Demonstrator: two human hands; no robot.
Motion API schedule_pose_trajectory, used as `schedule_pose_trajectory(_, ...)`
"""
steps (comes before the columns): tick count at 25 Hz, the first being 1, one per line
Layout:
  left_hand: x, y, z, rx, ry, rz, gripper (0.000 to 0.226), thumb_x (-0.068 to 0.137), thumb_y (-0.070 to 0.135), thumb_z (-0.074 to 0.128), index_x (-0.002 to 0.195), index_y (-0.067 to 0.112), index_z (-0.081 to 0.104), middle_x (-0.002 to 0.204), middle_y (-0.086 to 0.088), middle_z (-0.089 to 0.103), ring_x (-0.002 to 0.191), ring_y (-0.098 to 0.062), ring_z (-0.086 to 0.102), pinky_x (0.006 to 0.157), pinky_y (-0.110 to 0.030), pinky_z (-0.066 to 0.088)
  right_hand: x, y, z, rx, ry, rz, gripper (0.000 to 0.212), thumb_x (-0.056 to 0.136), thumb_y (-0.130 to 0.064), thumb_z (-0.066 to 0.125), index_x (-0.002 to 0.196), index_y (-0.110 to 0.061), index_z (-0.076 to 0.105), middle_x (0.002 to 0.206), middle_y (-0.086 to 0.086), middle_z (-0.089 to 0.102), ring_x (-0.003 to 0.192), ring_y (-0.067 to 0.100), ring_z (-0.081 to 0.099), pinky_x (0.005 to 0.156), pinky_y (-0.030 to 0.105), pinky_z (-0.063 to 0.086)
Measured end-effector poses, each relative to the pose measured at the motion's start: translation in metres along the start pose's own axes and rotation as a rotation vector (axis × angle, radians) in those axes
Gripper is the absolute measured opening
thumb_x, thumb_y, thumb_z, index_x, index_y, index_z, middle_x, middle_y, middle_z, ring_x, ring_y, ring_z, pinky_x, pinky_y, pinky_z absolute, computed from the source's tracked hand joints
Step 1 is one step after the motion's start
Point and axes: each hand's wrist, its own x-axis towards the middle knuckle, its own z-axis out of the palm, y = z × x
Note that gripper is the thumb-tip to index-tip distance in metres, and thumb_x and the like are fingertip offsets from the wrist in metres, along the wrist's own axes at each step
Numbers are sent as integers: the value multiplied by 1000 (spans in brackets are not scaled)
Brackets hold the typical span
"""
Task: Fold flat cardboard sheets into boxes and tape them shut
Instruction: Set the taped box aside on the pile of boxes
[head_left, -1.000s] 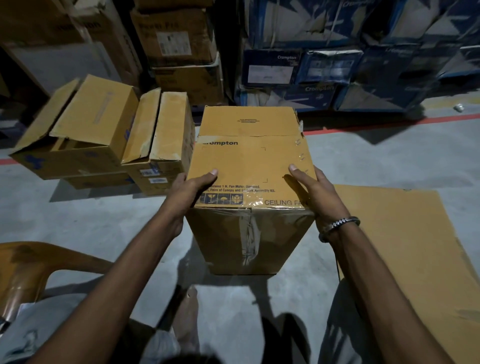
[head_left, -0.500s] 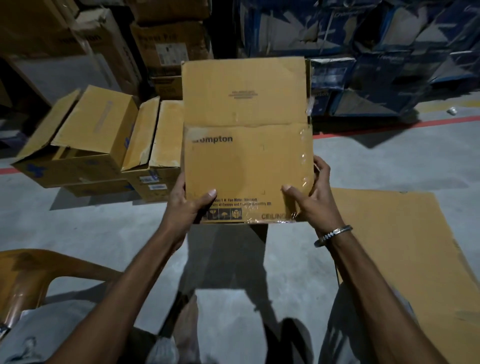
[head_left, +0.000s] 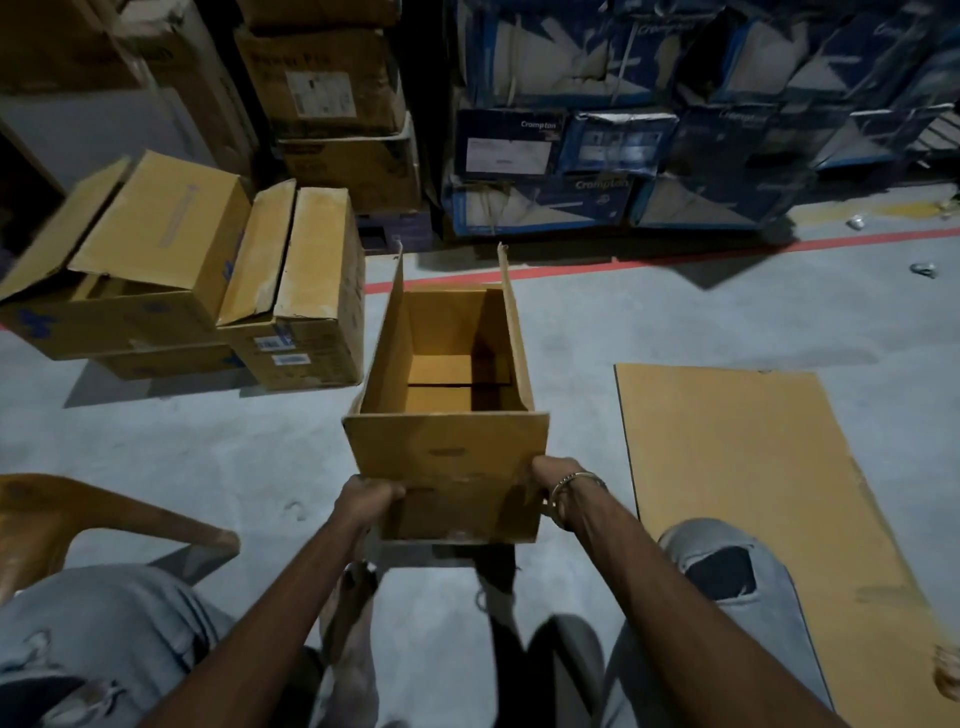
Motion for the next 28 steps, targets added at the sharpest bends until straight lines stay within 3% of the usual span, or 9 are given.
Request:
schedule_pose_trajectory(4,-6,-49,-2,-2,57,-131,46,78,8,83,122,5,68,125,-18,69,114,-37,62,100,-48,54,-10,40,-6,-204,-72,78,16,95,-4,54,104,-1,67,96,18,68,76,24,61,76,37,59)
schedule_pose_trajectory(7,-29,-63,8,-43,161,-97,50,81,10,82,127,10,64,125,-16,69,109,-34,63,92,-39,53,-16,48,-16,-345,-105,-6,9,90,-1,61,93,-9,63,88,12,61,67,17,56,56,25,50)
schedule_pose_trajectory(11,-62,-41,8,-60,465,172,35,94,2,60,126,15,54,123,-11,65,112,-35,63,84,-39,48,-20,25,-3,-429,217,-420,23,91,-11,63,113,-13,60,103,6,60,90,25,61,71,30,49)
schedule_pose_trajectory(14,-67,-11,6,-85,591,307,25,98,10,53,121,20,54,118,-8,66,108,-34,64,80,-41,49,-22,13,17,-493,267,-579,54,95,-36,68,139,-11,50,124,10,59,107,30,61,79,34,53)
schedule_pose_trajectory(16,-56,2,7,90,491,299,40,99,30,62,136,23,48,134,-9,61,119,-34,61,91,-47,51,-14,16,23,-657,278,-552,69,92,-46,70,144,-12,41,132,13,57,117,35,59,88,43,55)
schedule_pose_trajectory(18,-43,7,6,305,371,266,64,95,45,68,149,23,42,144,-10,57,128,-35,58,98,-51,50,-5,14,17,-714,299,-498,59,92,-28,68,142,-13,41,121,14,62,106,35,62,79,41,55)
schedule_pose_trajectory(22,-28,3,-8,324,519,278,38,102,20,59,139,16,60,123,-17,72,108,-39,68,85,-46,56,3,7,-17,-684,384,-409,45,93,-11,65,134,-11,48,118,18,65,104,39,64,76,40,52)
schedule_pose_trajectory(25,-25,-12,-29,393,573,244,49,94,8,63,142,16,56,109,-21,73,95,-41,69,69,-41,51,5,13,-33,-720,421,-356,44,95,-11,63,135,-10,46,121,21,63,108,41,63,75,41,48)
schedule_pose_trajectory(28,-26,-40,-41,663,518,289,57,90,8,68,143,17,50,122,-19,60,102,-43,63,71,-45,50,5,24,-33,-808,442,-334,47,97,-10,60,140,-10,40,125,19,62,110,38,63,75,41,46)
